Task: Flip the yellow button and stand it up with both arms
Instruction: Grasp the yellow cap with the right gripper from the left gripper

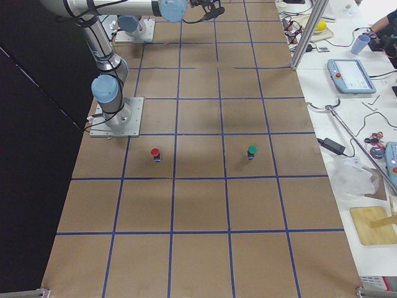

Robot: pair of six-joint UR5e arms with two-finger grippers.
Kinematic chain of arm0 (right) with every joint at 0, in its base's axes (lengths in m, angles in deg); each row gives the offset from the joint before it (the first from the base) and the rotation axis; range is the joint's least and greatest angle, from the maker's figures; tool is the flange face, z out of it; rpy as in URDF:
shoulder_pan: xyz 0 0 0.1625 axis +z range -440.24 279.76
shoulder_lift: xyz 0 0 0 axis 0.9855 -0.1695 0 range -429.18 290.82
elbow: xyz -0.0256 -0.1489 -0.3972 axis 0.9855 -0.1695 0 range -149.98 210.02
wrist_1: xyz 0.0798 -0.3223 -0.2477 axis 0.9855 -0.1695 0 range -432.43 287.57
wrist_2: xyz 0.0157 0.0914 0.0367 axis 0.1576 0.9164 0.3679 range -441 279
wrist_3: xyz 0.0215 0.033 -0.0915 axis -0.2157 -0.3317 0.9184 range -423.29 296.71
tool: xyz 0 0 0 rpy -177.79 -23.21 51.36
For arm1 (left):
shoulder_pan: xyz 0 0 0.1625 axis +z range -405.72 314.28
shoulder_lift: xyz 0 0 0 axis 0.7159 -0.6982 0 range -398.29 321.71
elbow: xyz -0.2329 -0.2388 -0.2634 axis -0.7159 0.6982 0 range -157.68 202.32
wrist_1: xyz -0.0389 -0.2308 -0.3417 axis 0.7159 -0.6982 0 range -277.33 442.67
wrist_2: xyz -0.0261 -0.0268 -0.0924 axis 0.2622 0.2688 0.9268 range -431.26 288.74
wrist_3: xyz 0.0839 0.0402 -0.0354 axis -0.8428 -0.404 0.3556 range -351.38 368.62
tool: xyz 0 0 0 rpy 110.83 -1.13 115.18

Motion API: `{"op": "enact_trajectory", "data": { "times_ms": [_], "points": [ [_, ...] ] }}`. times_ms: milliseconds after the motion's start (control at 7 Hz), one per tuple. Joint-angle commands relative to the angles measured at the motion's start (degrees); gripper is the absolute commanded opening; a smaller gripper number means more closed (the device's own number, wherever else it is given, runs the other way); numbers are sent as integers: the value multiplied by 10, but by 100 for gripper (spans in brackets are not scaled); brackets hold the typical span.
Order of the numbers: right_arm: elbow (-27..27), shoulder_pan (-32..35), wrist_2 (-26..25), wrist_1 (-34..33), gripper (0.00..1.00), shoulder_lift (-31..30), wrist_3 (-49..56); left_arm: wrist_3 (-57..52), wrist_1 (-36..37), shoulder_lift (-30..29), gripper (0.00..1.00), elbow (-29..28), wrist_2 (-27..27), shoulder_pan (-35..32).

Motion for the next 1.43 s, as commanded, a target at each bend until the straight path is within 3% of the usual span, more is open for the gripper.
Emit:
{"op": "enact_trajectory", "data": {
  "times_ms": [0,286,429,571,714,857,1286],
  "points": [
    [2,0,3,-1,54,1,0,0,-1,0,9,0,0,0],
    [1,-1,3,-1,26,1,1,0,-1,0,9,0,0,0],
    [1,-1,3,-1,22,1,1,0,0,-2,10,0,0,0],
    [0,-1,3,-1,22,1,1,0,0,-2,21,0,-1,0],
    [-1,-1,3,-1,22,1,1,-1,0,-2,72,-1,-3,0],
    [-1,-1,3,-1,21,1,1,-3,0,-2,100,-1,-7,0],
    [-5,-16,-8,-16,21,6,16,1,1,-4,100,-4,-14,2]
  ]
}}
